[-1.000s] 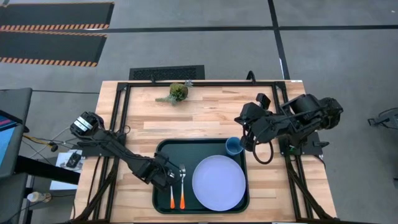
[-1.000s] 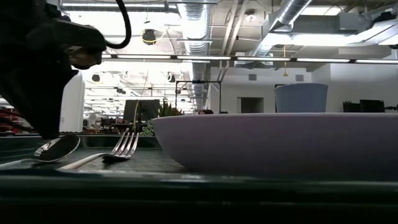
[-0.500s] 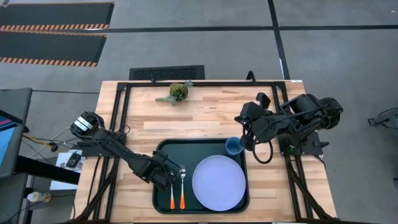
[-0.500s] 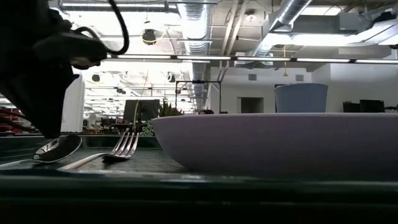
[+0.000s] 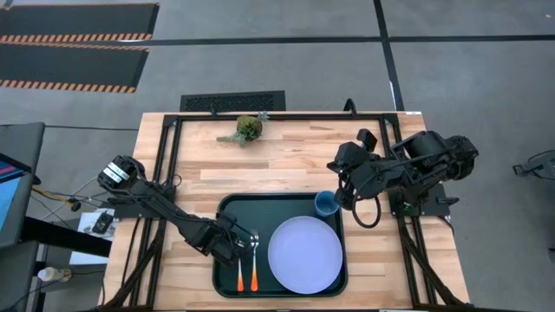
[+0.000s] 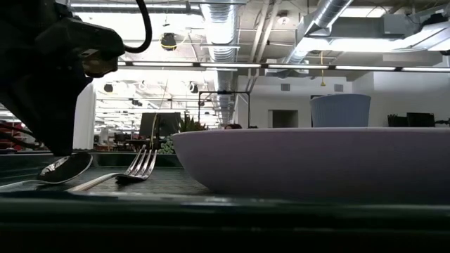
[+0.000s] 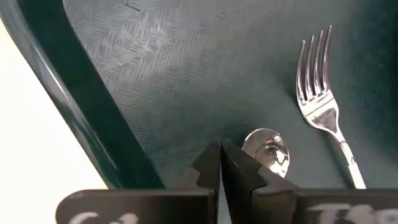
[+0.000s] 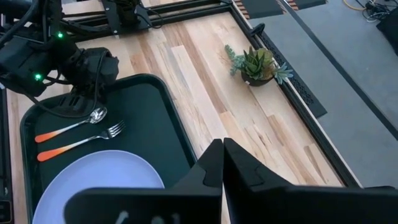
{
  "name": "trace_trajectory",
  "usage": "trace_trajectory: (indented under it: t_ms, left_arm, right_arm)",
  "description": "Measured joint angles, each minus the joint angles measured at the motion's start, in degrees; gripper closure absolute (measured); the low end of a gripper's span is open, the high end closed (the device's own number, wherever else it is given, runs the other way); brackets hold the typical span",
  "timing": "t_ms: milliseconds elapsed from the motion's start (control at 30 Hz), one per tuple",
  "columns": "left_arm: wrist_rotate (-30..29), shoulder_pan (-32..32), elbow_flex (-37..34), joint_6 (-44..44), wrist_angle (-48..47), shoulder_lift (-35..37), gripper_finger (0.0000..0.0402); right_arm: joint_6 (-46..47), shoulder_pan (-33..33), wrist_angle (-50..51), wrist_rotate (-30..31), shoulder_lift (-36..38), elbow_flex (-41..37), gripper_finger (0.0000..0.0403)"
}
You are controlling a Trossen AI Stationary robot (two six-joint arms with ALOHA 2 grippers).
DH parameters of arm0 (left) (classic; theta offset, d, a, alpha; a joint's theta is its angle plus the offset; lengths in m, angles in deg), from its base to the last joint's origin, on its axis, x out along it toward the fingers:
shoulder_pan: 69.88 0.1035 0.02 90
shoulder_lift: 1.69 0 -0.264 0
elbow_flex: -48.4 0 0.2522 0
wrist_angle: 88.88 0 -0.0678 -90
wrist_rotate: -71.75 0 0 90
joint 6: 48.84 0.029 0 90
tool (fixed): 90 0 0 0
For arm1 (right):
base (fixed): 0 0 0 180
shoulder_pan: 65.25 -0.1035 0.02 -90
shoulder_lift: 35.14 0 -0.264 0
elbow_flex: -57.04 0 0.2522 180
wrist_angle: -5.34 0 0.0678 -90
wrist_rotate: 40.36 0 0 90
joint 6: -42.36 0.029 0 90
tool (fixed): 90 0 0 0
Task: Pick and place plate/cup/fork/spoon on tray
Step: Put the orange fork on the black tray to the left of the fork, then return to Home Position
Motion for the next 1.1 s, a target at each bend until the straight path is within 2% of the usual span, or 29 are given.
trace_trajectory:
  t_ms: [500,700,800,933,1100]
  left_arm:
    - [-2.0,0.1,0.0,-0.8,2.0,0.0,0.0401]
    - [-1.3,1.2,0.2,2.2,2.0,0.6,0.0401]
    - [-1.2,2.4,1.9,4.6,0.0,3.4,0.0401]
    - [-6.6,4.0,6.5,14.9,-3.6,10.7,0.0401]
    - [-19.3,4.6,17.4,40.3,-5.0,24.4,0.0401]
  right_arm:
    - [0.0,0.0,0.0,-0.2,0.0,0.0,0.0383]
    - [0.0,0.0,-0.1,-0.2,0.1,0.0,0.0379]
    - [-1.0,-0.3,-2.3,0.0,1.3,0.0,0.0380]
    - [-12.7,-1.5,-10.1,0.2,4.6,0.0,0.0382]
    - [-30.1,-3.8,-14.8,0.2,10.7,0.4,0.0383]
